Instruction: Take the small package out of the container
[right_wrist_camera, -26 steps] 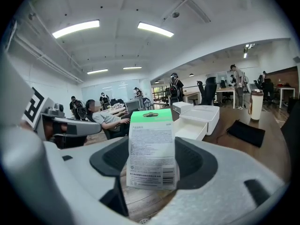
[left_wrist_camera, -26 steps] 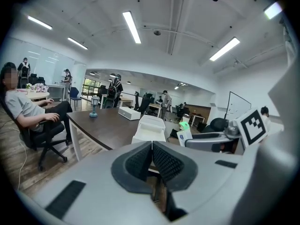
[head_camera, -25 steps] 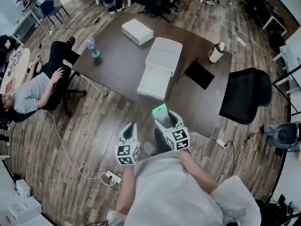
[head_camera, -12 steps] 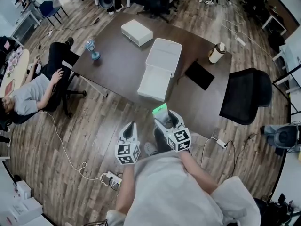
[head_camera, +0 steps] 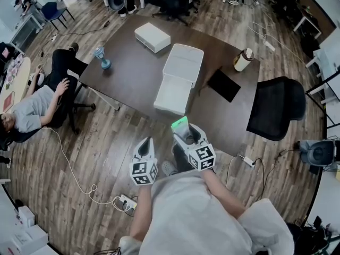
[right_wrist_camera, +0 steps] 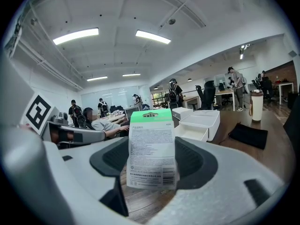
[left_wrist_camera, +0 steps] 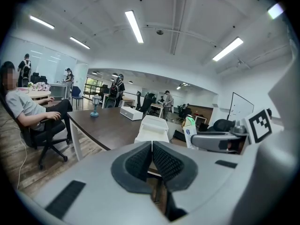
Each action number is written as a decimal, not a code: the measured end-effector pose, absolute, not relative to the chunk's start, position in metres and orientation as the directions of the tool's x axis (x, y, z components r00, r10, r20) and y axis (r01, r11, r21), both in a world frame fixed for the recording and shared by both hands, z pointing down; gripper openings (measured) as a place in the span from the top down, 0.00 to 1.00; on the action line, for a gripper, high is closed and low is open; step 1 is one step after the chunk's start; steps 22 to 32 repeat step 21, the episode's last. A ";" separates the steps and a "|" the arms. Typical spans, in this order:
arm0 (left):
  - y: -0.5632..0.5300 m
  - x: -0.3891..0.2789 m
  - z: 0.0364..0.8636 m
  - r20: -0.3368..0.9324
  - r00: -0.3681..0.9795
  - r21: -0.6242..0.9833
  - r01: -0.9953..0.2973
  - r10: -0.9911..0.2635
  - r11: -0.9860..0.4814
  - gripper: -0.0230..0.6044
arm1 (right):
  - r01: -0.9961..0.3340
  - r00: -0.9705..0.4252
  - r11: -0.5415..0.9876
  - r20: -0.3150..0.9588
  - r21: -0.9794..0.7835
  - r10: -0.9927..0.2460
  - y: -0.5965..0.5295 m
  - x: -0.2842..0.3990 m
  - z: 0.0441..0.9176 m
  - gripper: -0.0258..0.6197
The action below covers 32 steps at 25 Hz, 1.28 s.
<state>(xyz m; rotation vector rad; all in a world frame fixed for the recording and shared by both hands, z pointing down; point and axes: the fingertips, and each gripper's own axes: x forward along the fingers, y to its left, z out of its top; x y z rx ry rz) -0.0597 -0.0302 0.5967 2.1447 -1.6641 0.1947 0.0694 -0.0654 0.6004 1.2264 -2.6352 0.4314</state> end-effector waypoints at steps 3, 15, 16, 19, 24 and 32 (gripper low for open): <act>-0.031 -0.062 0.595 0.354 0.276 0.239 -0.950 -0.894 -0.199 0.95 | -0.775 -0.629 0.607 0.306 -0.175 -0.715 -0.067 0.069 0.601 0.48; -0.037 -0.055 0.596 0.348 0.279 0.238 -0.950 -0.895 -0.203 0.95 | -0.774 -0.632 0.594 0.314 -0.219 -0.708 -0.072 0.077 0.609 0.48; -0.037 -0.054 0.596 0.350 0.280 0.241 -0.949 -0.894 -0.203 0.95 | -0.776 -0.630 0.589 0.320 -0.225 -0.708 -0.072 0.078 0.610 0.48; -0.037 -0.053 0.595 0.348 0.285 0.247 -0.947 -0.893 -0.206 0.95 | -0.787 -0.617 0.565 0.343 -0.247 -0.709 -0.072 0.082 0.617 0.48; -0.038 -0.053 0.595 0.346 0.287 0.246 -0.946 -0.893 -0.209 0.95 | -0.795 -0.607 0.546 0.355 -0.265 -0.711 -0.072 0.085 0.620 0.48; -0.038 -0.053 0.595 0.346 0.287 0.246 -0.946 -0.893 -0.209 0.95 | -0.795 -0.607 0.546 0.355 -0.265 -0.711 -0.072 0.085 0.620 0.48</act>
